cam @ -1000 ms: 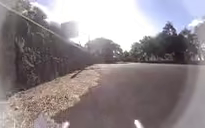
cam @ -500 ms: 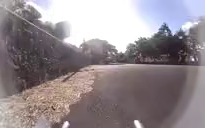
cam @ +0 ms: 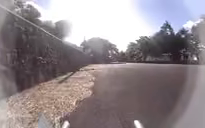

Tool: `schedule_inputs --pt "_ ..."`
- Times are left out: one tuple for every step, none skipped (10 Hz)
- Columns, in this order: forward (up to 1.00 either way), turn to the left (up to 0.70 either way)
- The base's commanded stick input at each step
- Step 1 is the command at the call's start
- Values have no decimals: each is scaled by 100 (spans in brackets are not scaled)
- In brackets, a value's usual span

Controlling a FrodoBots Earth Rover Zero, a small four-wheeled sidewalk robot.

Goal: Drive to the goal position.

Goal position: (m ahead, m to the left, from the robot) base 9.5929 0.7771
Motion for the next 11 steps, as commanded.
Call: schedule_inputs --pt "70 0" --pt "70 0" --pt "70 0" --pt "70 0" --pt "70 0" --pt "70 0" --pt "70 0" --pt "70 0" --pt "70 -16" --pt "70 -22" --pt "70 -27"
